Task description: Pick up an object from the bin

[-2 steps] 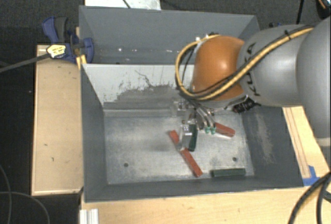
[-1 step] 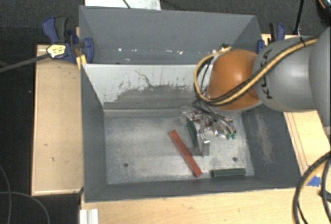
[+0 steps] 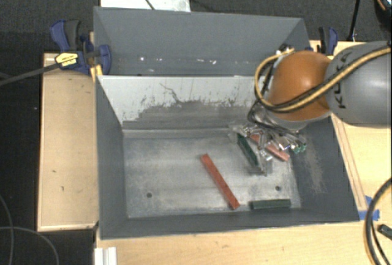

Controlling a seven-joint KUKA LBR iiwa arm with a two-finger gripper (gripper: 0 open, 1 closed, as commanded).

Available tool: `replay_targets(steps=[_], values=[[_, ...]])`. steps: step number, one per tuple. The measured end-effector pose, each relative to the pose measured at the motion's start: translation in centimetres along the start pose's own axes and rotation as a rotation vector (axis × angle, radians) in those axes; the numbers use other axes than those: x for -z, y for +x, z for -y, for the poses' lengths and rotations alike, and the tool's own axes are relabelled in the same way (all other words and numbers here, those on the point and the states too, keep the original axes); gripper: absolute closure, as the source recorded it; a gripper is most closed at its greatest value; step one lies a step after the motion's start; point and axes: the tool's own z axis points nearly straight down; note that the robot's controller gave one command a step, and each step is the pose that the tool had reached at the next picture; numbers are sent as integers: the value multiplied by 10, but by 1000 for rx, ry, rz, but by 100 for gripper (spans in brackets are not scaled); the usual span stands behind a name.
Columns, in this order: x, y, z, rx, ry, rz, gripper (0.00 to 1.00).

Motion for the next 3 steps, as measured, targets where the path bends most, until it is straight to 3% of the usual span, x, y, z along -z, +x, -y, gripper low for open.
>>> replay_targets(steps=[1,2,3], values=[[-1,34,-44,279,-5,-4,0],[34,16,-101,682,-4,3,0],[-2,-21,-93,1109,-6,0,0]])
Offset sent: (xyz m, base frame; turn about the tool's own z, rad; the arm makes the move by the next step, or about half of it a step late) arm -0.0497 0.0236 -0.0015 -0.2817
